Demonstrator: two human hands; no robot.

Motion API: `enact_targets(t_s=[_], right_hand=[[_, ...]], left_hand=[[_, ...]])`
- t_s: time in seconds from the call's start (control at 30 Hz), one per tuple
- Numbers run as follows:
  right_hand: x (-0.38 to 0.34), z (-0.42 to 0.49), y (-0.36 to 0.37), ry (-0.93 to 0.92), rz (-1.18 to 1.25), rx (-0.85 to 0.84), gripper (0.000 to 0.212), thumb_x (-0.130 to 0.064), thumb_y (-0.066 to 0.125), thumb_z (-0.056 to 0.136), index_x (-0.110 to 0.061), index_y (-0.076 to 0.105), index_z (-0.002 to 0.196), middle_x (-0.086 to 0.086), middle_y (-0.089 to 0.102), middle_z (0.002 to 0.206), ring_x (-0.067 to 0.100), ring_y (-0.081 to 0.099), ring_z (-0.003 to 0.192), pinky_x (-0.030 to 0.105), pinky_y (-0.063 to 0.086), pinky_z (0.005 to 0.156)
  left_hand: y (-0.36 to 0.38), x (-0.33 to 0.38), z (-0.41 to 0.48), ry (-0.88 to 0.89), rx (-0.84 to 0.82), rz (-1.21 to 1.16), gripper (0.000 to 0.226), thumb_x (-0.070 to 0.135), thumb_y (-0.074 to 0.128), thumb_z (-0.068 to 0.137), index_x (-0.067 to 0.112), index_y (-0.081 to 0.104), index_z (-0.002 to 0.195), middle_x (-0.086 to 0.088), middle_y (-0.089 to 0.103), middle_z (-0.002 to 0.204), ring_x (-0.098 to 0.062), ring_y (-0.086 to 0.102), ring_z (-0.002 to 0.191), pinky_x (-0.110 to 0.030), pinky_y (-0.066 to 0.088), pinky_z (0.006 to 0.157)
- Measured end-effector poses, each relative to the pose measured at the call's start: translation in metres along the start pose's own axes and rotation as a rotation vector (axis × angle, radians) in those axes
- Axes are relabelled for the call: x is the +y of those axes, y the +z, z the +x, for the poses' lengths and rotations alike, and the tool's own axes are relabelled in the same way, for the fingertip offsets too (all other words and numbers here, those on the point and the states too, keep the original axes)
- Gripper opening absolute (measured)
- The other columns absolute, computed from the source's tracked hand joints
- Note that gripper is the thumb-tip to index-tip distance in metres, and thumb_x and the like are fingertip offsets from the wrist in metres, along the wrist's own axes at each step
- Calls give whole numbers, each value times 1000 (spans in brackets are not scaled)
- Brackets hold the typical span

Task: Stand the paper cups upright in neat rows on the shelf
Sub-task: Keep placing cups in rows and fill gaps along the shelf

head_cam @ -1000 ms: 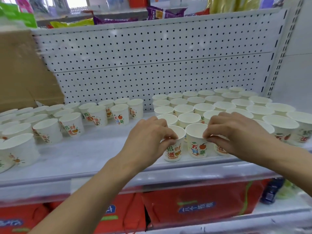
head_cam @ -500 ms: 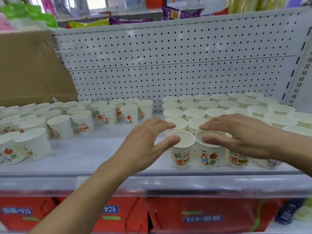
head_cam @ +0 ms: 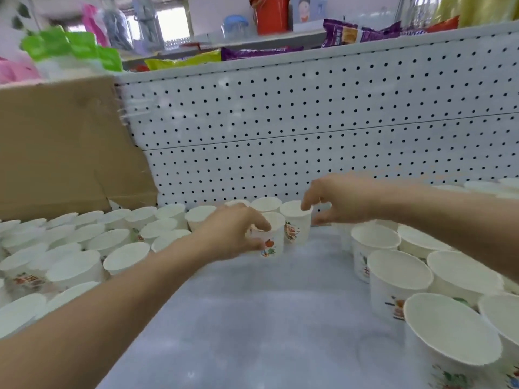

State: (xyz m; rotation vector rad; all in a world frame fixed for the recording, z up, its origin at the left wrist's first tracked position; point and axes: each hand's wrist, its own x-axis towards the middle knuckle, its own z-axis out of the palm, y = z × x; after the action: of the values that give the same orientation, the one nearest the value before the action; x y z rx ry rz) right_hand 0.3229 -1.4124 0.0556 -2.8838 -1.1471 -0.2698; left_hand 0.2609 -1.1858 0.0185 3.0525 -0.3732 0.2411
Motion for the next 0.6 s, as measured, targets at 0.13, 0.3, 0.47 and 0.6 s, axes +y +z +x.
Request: enact_targets(t_s=[0.13, 0.3, 0.47, 0.6], right_hand=[[2, 41, 23, 57, -95, -65, 34, -44, 67, 82, -33, 60, 113, -10, 57, 111, 10, 50, 91, 30, 42, 75], [2, 57, 34, -25, -156, -32, 13, -39, 65, 82, -31, 55, 88, -12, 57, 93, 8, 48, 83, 27, 37, 58], [7, 59, 32, -3, -165, -31, 4, -26, 59, 82, -28, 58, 79, -9, 57, 86, 12, 53, 75, 29, 45, 61], [18, 61, 31, -40, -238, -20, 11, -23, 56, 84, -29, 52, 75, -10, 50, 81, 9, 44, 64, 24, 31, 50]], left_hand=[[2, -5, 15, 181, -2, 72, 15, 32, 61, 89, 31, 71, 101, 13, 70, 98, -9, 60, 92, -27, 42, 85], [-10, -12, 5, 350, -123, -140, 34, 59, 68, 72, 39, 69, 100, 25, 67, 96, 6, 57, 89, -11, 42, 70], [-33, -40, 49, 158, 99, -355, 17, 40, 69, 84, 35, 71, 100, 23, 67, 92, 9, 59, 87, -11, 47, 77], [-8, -47, 79, 44, -31, 2, 22, 38, 69, 85, 35, 69, 107, 16, 63, 113, -8, 56, 100, -28, 45, 82]])
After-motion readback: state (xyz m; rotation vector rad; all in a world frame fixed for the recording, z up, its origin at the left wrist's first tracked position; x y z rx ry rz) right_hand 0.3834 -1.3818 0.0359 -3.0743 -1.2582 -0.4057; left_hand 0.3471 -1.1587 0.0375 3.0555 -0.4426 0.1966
